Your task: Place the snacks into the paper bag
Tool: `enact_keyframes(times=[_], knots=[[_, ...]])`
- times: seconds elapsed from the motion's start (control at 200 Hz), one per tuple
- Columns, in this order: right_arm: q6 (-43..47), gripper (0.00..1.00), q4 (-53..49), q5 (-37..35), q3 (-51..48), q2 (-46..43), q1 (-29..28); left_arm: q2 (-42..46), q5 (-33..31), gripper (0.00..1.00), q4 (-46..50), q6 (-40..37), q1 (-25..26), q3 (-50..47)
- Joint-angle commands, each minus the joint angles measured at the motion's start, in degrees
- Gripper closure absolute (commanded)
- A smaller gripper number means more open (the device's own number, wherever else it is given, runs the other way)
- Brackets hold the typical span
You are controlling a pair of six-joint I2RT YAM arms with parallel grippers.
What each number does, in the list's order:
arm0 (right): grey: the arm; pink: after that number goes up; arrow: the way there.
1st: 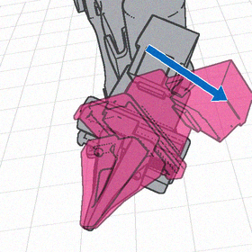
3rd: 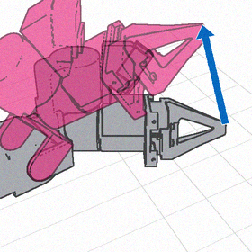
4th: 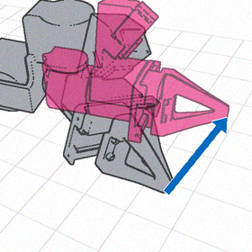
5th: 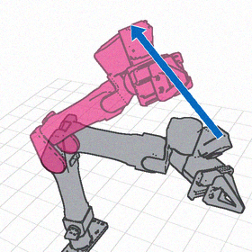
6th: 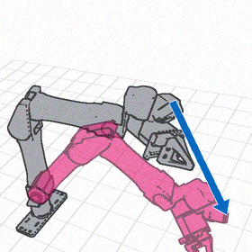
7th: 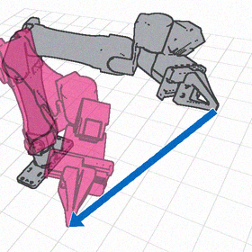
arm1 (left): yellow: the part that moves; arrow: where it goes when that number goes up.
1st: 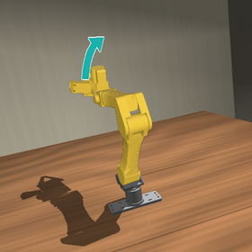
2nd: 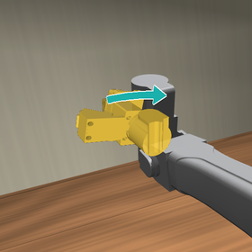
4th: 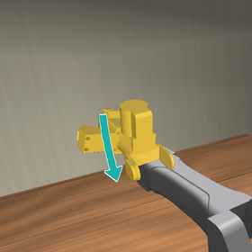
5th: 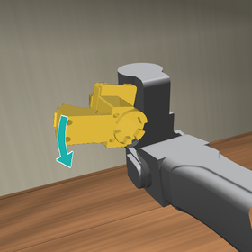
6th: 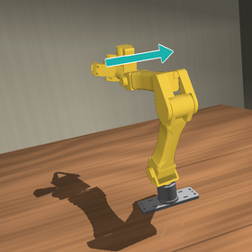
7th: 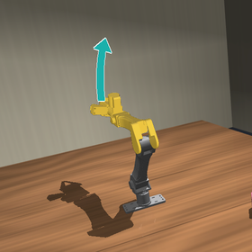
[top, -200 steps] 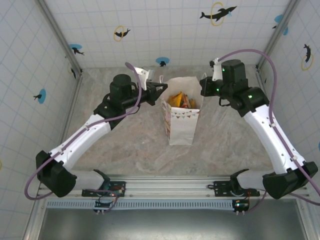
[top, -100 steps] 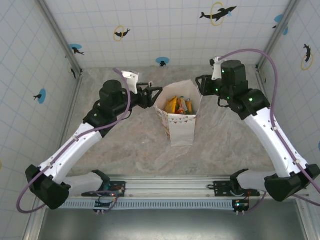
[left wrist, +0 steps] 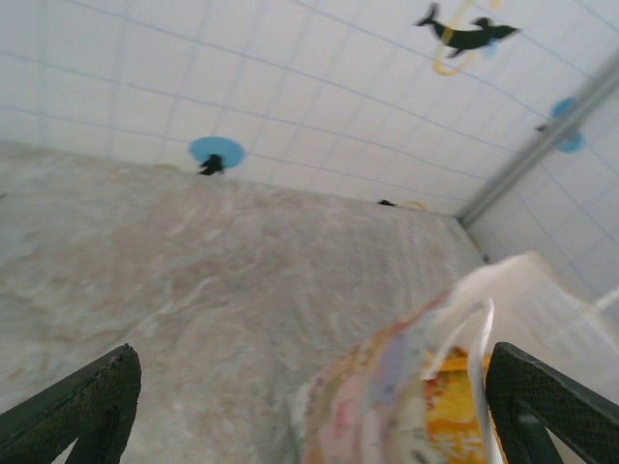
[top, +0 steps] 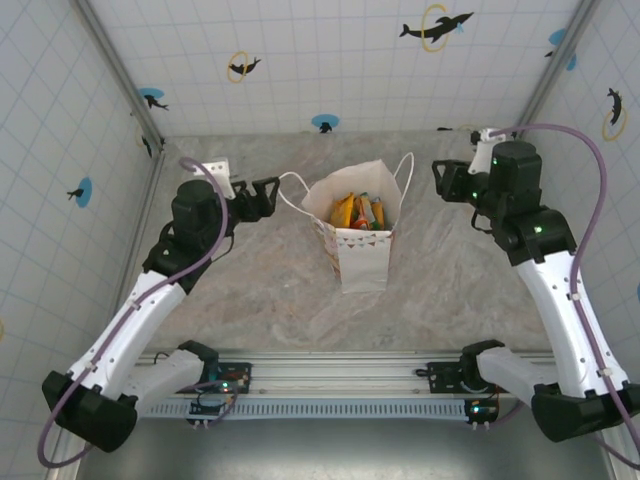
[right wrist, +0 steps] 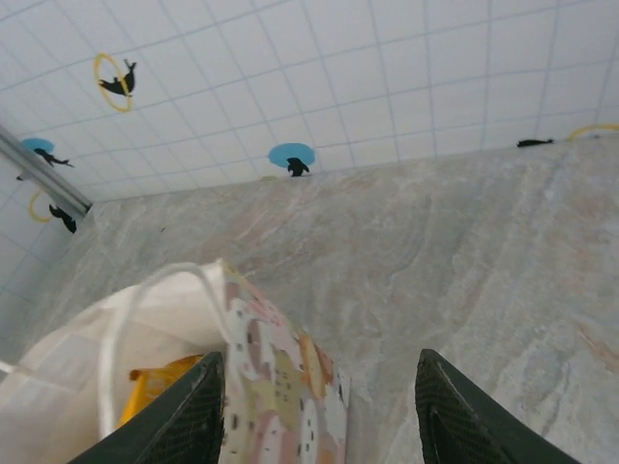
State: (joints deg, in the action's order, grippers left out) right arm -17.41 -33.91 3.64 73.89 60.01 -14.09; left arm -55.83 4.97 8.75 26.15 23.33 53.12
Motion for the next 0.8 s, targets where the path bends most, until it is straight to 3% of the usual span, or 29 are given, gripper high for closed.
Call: enact_keyframes(times=[0.0, 0.275, 0.465, 0.796], knots=[[-0.57, 0.46, 3.83, 4.88, -3.84, -2.19, 4.11, 1.43, -3.65, 0.02, 2.42, 2.42, -2.96, -2.56], [-0.10, 0.45, 9.76, 8.15, -15.77, -5.89, 12.33, 3.30, -12.94, 0.02, 0.92, 2.94, -8.86, -11.76], [0.65, 0.44, 17.63, 6.73, -26.31, -8.96, 14.64, 4.85, -24.44, 0.02, -11.03, 0.47, -9.63, -22.93], [2.44, 0.42, 37.25, 2.52, -46.36, -11.72, 15.67, 0.93, -33.39, 0.02, -33.87, -7.57, -10.06, -37.65]])
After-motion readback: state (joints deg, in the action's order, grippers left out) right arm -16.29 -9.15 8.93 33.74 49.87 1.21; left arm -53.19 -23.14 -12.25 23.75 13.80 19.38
